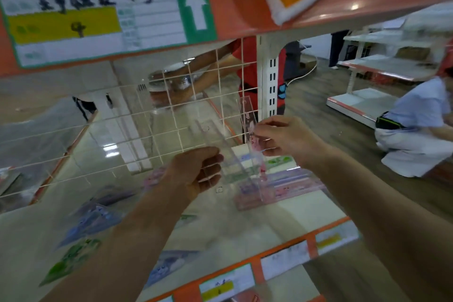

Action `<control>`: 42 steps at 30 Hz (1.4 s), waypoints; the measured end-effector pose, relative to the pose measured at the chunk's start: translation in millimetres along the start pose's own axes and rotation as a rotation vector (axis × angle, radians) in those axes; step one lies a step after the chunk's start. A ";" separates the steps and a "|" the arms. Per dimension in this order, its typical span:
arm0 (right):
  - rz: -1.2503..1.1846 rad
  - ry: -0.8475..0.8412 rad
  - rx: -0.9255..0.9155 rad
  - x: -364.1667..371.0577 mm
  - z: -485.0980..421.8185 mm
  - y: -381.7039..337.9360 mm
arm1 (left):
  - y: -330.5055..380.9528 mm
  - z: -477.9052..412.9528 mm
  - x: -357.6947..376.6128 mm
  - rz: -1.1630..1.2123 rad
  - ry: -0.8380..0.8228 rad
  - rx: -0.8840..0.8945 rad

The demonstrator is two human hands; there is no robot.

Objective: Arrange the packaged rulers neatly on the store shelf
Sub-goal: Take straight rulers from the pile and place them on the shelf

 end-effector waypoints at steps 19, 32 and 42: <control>0.413 -0.114 0.074 -66.0 -23.9 32.3 | -8.2 -13.8 23.7 0.032 0.050 -0.012; 0.884 -0.439 0.069 -11.7 -6.8 68.4 | -6.9 -11.3 23.8 0.057 0.085 -0.015; 0.972 -0.443 -0.007 2.9 -3.2 63.0 | -8.8 -8.4 32.1 0.065 0.063 -0.010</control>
Point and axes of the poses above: each hand's wrist, its own z-axis away from the middle knuckle, its own x-axis out of the palm, y = z × x, the point moved 8 cm from there along -z, towards the middle knuckle, and after that the axes turned 8 degrees about -z, right-handed, at the moved point
